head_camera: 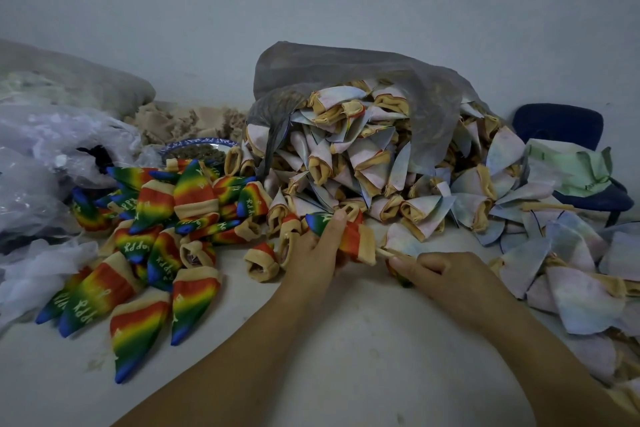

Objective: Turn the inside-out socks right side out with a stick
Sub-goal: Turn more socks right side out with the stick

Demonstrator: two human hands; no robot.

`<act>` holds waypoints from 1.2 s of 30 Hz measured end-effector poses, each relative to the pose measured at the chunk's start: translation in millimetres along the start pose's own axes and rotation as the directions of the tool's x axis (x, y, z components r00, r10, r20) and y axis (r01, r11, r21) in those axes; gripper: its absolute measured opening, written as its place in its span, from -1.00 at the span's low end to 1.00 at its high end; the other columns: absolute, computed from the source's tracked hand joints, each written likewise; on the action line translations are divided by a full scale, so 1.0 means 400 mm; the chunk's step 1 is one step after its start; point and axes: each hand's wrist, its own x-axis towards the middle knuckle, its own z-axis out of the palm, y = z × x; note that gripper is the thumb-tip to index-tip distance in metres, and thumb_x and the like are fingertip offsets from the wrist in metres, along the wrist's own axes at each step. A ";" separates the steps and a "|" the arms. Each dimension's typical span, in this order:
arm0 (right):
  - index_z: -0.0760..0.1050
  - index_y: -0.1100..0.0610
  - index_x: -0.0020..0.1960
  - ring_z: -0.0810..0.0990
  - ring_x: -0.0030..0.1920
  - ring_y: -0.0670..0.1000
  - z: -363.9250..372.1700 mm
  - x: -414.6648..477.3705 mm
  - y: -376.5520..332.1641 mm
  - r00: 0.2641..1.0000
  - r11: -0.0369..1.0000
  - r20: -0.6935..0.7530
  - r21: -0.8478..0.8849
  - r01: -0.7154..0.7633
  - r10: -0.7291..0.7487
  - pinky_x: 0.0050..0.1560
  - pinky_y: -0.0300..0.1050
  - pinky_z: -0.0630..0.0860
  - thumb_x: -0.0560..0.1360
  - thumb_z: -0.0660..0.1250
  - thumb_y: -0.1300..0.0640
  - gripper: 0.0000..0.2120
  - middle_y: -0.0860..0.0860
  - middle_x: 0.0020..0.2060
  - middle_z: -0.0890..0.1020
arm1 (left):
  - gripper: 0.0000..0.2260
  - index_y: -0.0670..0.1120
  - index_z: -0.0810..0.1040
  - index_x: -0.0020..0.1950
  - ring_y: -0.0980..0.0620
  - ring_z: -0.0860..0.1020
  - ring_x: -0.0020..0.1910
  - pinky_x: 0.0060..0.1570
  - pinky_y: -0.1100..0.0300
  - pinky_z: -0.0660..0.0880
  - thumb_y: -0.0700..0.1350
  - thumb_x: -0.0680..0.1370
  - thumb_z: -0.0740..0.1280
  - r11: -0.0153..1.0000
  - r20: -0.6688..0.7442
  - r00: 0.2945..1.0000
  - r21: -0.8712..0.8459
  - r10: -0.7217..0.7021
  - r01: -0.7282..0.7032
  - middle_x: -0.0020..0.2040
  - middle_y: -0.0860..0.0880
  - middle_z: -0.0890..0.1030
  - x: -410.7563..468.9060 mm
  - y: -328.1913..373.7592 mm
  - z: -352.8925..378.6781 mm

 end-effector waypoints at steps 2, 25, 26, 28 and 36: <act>0.43 0.09 -0.38 0.29 -0.54 -0.13 -0.006 -0.002 0.005 1.000 1.000 0.018 -0.008 0.020 -0.020 -0.48 -0.28 0.16 0.26 0.12 -0.52 -0.36 -0.09 -0.58 0.32 | -0.55 0.04 0.56 -0.44 0.21 0.50 -0.45 -0.31 0.38 0.46 0.24 0.57 0.24 0.995 -0.018 0.996 -0.030 -0.093 0.092 -0.49 0.09 0.50 0.001 0.002 0.001; 0.30 0.08 -0.45 0.26 -0.53 -0.12 0.069 -0.014 -0.046 0.997 0.993 0.077 0.110 -0.036 0.028 -0.36 -0.15 0.29 0.24 0.10 -0.50 -0.39 -0.07 -0.56 0.34 | -0.66 -0.09 0.67 -0.05 0.00 0.68 0.04 -0.08 0.18 0.61 -0.37 0.47 0.14 0.832 0.178 0.984 -0.545 -0.011 0.108 -0.10 -0.10 0.70 0.039 -0.007 -0.029; 0.30 0.08 -0.45 0.26 -0.54 -0.12 0.070 -0.014 -0.047 0.996 0.989 0.079 0.138 -0.051 0.040 -0.36 -0.16 0.31 0.27 0.13 -0.48 -0.41 -0.08 -0.58 0.34 | -0.72 -0.09 0.66 -0.17 0.02 0.68 -0.06 -0.13 0.22 0.59 -0.32 0.48 0.18 0.855 0.162 0.987 -0.511 -0.006 0.089 -0.22 -0.08 0.66 0.038 -0.011 -0.029; 0.32 0.07 -0.47 0.27 -0.56 -0.13 0.070 -0.014 -0.049 0.994 0.978 0.080 0.191 -0.087 0.073 -0.37 -0.19 0.32 0.28 0.16 -0.46 -0.42 -0.08 -0.59 0.35 | -0.80 -0.03 0.65 -0.27 0.04 0.65 -0.16 -0.09 0.20 0.55 -0.13 0.53 0.30 0.919 0.130 0.991 -0.386 -0.024 0.073 -0.29 -0.03 0.62 0.031 -0.003 -0.023; 0.36 0.05 -0.55 0.38 -0.58 -0.19 0.059 -0.005 -0.038 0.994 0.975 0.051 0.195 -0.106 0.098 -0.35 -0.26 0.31 0.39 0.07 -0.42 -0.39 -0.10 -0.63 0.41 | -0.40 0.01 0.64 -0.07 0.15 0.66 -0.16 -0.12 0.27 0.44 0.47 0.19 0.33 0.993 0.008 1.000 -0.113 0.016 -0.015 -0.17 0.04 0.71 0.012 0.010 -0.005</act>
